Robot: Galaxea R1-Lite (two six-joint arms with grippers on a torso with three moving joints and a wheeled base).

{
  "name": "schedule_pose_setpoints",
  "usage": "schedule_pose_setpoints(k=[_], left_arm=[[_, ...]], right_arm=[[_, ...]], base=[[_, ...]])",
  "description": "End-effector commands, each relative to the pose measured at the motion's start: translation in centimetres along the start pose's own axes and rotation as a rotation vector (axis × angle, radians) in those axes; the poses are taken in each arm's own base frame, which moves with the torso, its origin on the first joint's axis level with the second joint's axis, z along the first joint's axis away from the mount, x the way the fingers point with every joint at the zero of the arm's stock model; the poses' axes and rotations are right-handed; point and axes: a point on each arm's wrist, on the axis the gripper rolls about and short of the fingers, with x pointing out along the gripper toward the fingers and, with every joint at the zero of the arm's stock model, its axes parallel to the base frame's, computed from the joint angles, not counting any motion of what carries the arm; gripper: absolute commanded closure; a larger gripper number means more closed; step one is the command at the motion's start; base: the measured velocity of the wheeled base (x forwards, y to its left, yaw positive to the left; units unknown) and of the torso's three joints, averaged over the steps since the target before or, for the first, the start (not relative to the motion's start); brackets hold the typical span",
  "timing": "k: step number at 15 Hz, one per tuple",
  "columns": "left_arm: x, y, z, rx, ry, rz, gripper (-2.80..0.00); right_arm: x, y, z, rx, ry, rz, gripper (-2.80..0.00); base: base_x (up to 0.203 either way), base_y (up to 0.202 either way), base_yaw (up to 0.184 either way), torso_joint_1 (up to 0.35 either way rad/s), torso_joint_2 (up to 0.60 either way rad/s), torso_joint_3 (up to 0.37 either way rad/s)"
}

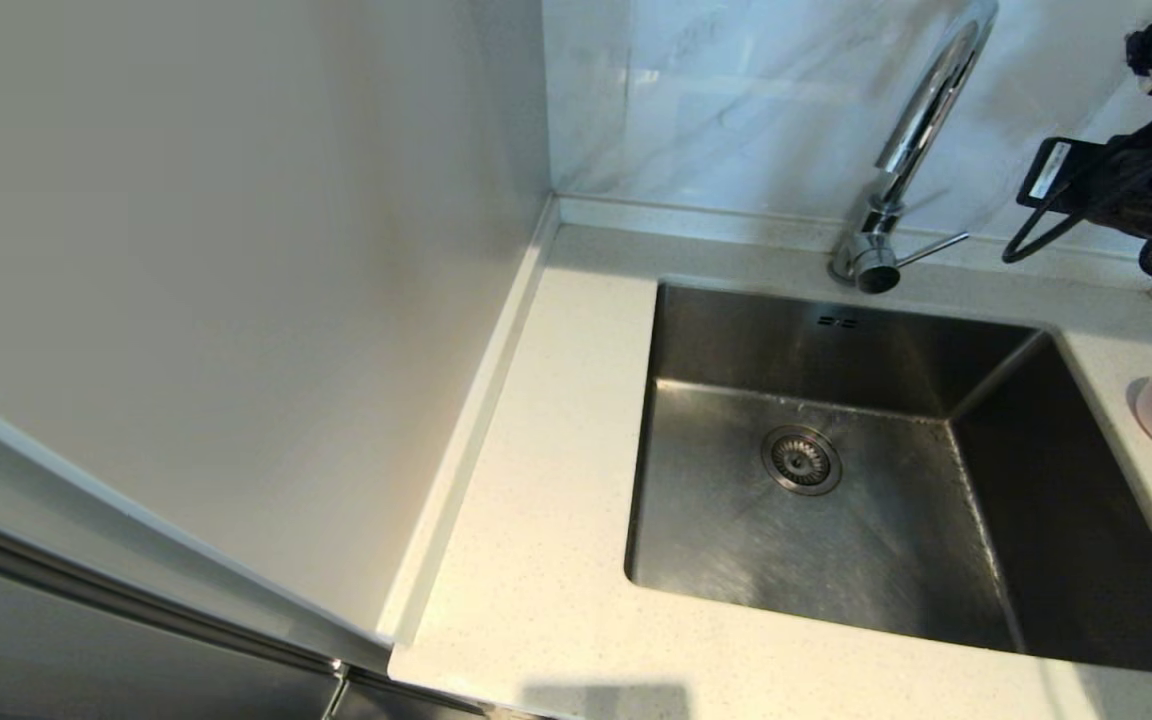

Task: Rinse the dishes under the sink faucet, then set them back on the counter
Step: Turn on the faucet

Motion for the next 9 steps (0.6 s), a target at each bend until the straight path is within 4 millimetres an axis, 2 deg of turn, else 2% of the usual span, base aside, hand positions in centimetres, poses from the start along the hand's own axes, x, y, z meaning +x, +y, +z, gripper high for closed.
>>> schedule_pose_setpoints(k=[1,4,9], left_arm=[[0.0,0.0,0.0,0.000,0.000,0.001,0.00],[0.0,0.0,0.0,0.000,0.000,0.001,0.00],[0.0,0.0,0.0,0.000,0.000,-0.001,0.00]], right_arm=[[2.2,0.7,-1.1,-0.002,0.014,-0.006,0.00],[3.4,1.3,-2.4,0.044,0.051,-0.007,0.00],[5.4,1.9,-3.1,0.132,0.067,-0.015,0.00]], base=[[0.000,0.000,0.000,0.000,0.00,0.000],[0.000,0.000,0.000,0.000,0.00,0.000],[0.000,0.000,0.000,0.000,0.00,0.000]])
